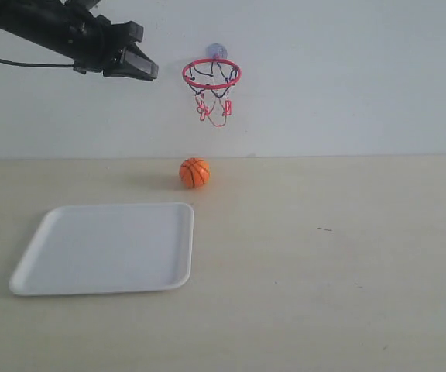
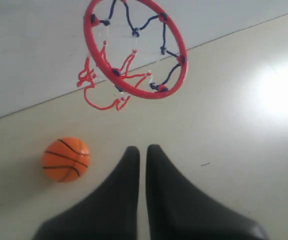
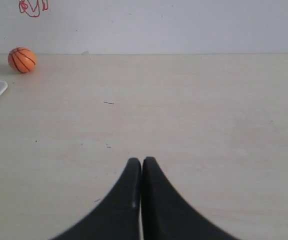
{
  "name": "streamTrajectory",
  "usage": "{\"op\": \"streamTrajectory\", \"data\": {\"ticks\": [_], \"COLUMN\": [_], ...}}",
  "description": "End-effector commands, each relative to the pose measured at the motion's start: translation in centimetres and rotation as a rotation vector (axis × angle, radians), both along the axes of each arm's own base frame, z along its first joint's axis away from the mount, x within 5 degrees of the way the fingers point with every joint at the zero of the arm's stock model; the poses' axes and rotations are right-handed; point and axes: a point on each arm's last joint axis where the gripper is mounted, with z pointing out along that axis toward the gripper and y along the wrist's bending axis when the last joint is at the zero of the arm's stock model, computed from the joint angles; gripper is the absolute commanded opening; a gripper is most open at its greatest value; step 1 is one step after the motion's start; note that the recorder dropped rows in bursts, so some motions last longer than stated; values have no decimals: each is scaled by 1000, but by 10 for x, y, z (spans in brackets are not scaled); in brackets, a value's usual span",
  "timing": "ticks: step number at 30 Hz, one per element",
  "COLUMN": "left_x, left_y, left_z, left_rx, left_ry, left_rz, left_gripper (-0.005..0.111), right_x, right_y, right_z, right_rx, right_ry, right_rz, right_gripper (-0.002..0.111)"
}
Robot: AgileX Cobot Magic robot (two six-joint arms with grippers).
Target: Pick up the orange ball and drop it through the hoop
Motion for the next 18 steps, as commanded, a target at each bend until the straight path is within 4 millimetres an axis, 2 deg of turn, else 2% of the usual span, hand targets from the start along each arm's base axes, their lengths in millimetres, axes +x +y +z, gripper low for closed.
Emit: {"op": "streamTrajectory", "data": {"ticks": [1,5,7,10,12,13,18], "left_x": [-21,-45,-58,-93,-124,-137,-206], "left_y": [-19,-28,-29,-31,-32,-32,-27], "left_z": [26,27,19,7,0,-10,-33], "left_rx": [-16,126,190,237,213,181,-62], "left_ry": [9,47,78,136,199,227,143], "left_rz": [-35,-48,-79,-170,-217,-223,-118], "left_gripper": [4,4,4,4,4,4,4], "right_x": [0,0,0,0,0,0,0], "right_y": [0,0,0,0,0,0,0], "right_z": [1,1,1,1,1,1,1], "right_rx": [2,2,2,2,2,2,2], "right_ry": [-8,-8,-8,-8,-8,-8,-8], "right_rz": [-1,-1,-1,-1,-1,-1,-1], "right_gripper": [-1,-1,-1,-1,-1,-1,-1]}}
